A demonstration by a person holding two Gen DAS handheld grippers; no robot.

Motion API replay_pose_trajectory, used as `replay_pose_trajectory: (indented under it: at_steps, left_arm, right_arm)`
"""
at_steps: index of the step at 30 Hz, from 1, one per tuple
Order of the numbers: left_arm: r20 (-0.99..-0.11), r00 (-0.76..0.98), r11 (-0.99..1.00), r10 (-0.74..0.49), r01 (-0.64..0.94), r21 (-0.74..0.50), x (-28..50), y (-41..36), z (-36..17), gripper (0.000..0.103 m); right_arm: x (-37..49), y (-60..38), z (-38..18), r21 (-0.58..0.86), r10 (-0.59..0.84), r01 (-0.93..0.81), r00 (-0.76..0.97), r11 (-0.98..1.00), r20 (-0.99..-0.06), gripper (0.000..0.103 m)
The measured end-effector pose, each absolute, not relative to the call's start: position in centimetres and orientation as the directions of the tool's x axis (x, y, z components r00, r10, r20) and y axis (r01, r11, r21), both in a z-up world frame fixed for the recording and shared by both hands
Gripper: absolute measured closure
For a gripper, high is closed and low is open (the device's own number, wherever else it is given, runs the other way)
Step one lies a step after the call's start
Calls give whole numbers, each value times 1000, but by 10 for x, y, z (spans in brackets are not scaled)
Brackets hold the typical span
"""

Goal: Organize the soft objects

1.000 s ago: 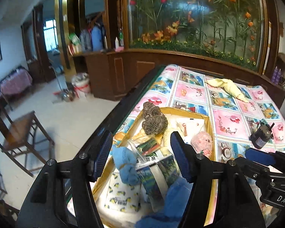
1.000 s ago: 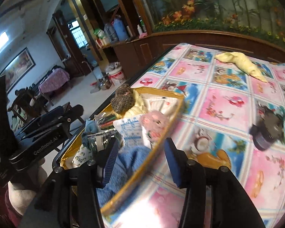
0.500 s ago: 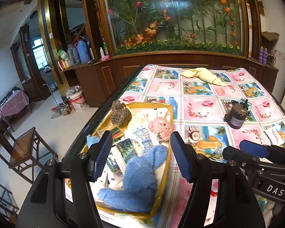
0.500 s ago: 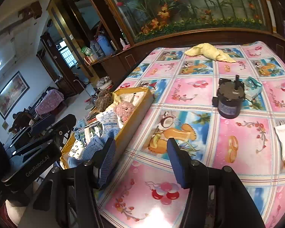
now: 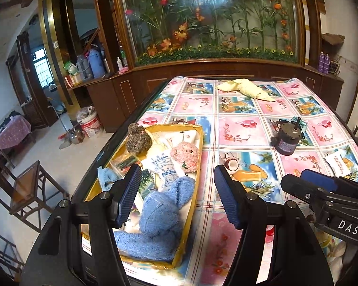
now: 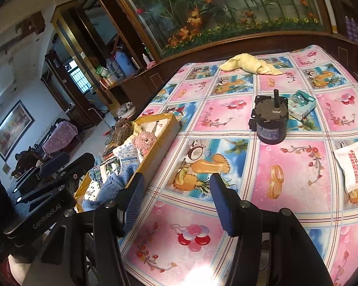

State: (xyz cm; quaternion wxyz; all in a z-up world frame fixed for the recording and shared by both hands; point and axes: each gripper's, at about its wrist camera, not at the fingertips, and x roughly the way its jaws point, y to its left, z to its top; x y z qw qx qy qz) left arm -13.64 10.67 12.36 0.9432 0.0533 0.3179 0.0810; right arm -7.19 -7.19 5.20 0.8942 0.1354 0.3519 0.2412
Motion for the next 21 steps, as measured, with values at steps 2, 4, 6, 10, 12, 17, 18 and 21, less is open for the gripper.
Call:
replay_pose_trajectory:
  at_steps: [2,4,6,10,12,17,18,21]
  left_arm:
    - [-593,784,982,182,-114,150,-136,106,123,39]
    - [-597,783,984,173,-105,147,-135,104,121,39]
    - [-600,781,984,170,-101,147,-134,103,119,39]
    - [-615,773,986,156,-87,141,-132,101,113,39]
    - [-622,769,987,150,-78,142,-130,100,110,39]
    - [-640,762,994,96,-35,108,-128,97,106,39]
    - [-641,764,995,78,-23,93,-129,96,105,39]
    - [-647,762,999,21,7,41,-128,94,98,39]
  right_arm:
    - [-71,-74,50,415,521,-325,638,850,-567,47]
    - [-70,-77,49,418,516,-316,638,852,-571,47]
    - [-70,-79,48,415,511,-310,640,855,-574,47]
    - [-69,-86,46,420,501,-291,644,860,-578,47]
    - [-68,-92,44,423,494,-278,647,862,-581,47]
    - [-63,-135,52,411,435,-211,684,887,-586,47]
    - [-60,-150,56,385,394,-182,699,905,-596,47]
    - [-42,-201,66,268,224,-56,723,962,-653,46]
